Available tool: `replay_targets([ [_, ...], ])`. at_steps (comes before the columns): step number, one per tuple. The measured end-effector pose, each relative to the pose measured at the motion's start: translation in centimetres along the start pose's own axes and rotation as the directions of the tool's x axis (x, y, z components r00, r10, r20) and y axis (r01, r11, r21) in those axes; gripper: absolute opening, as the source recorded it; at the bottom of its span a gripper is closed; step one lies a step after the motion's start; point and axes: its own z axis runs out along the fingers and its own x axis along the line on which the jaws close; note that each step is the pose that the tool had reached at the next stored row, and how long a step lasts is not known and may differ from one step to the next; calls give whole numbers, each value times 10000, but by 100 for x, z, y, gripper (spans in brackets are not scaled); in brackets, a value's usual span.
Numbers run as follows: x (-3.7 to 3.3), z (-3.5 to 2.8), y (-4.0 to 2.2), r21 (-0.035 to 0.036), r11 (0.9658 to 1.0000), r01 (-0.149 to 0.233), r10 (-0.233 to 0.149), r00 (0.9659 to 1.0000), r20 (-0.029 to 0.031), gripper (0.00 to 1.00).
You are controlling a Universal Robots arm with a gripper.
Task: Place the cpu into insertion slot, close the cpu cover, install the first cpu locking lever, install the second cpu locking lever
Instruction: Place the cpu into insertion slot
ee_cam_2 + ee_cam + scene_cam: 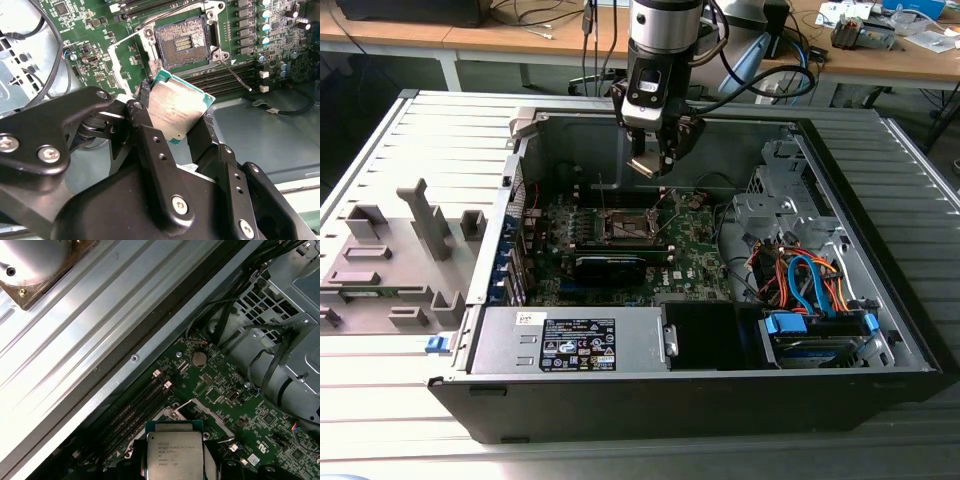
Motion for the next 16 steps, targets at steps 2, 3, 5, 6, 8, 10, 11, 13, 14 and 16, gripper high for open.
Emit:
replay_targets([
  [2,0,1,0,0,10000,-26,26,10000,1,55],
  [3,0,1,0,0,10000,-39,39,10000,2,55],
  [5,0,1,0,-1,10000,-67,67,10000,3,55],
  [6,0,2,0,-1,10000,-82,82,10000,4,55],
  [8,0,3,0,-1,9999,-116,116,9999,5,55],
  [10,0,3,0,-2,9999,-144,144,9999,7,55],
  [11,0,4,0,-2,9999,-172,172,9999,7,55],
  [13,0,5,0,-3,9998,-210,210,9998,9,55],
  [14,0,5,0,-3,9997,-224,224,9997,10,55],
  [16,0,6,0,-3,9997,-251,251,9997,11,55],
])
